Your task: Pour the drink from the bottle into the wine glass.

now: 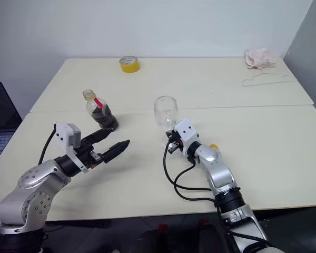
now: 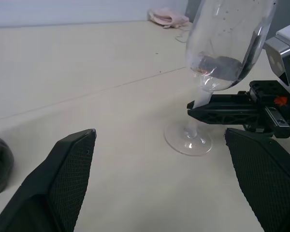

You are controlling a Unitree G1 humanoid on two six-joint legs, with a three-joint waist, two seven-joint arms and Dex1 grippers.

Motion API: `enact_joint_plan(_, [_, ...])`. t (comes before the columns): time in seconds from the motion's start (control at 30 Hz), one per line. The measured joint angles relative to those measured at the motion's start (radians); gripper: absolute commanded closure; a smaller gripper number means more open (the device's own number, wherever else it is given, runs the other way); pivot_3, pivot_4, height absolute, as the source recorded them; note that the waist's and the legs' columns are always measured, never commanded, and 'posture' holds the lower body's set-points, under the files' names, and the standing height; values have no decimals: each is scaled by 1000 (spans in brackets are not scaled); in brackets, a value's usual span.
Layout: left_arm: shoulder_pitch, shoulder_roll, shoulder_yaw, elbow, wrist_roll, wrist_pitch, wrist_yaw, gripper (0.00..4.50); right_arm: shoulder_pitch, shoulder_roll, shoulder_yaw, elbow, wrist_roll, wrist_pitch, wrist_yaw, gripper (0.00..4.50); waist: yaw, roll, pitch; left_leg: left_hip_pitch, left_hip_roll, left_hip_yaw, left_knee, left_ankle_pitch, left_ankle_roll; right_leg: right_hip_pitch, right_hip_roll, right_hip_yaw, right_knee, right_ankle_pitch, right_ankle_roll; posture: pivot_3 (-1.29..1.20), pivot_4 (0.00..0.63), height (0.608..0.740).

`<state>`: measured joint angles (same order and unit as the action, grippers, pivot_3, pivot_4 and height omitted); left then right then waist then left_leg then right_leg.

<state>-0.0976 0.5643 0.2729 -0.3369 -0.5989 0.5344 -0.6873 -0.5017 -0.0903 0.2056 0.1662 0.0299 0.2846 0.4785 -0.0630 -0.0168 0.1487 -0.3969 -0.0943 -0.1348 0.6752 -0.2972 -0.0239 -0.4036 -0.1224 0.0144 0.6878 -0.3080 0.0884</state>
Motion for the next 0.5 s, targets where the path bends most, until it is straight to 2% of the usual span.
enact_joint_plan(0.43, [-40,-11,-24,42,17,-20,2,0,-32,-12,-5,4,9,59,23,4348,6,-1,-1,1,0,0,0,0,0,1,0,0,0,0,0,0,150,740])
enact_joint_plan(0.5, [-40,-11,-24,52,21,-21,2,0,-33,-14,-6,1,18,69,31,3614,6,-1,-2,1,0,0,0,0,0,1,0,0,0,0,0,0,150,740])
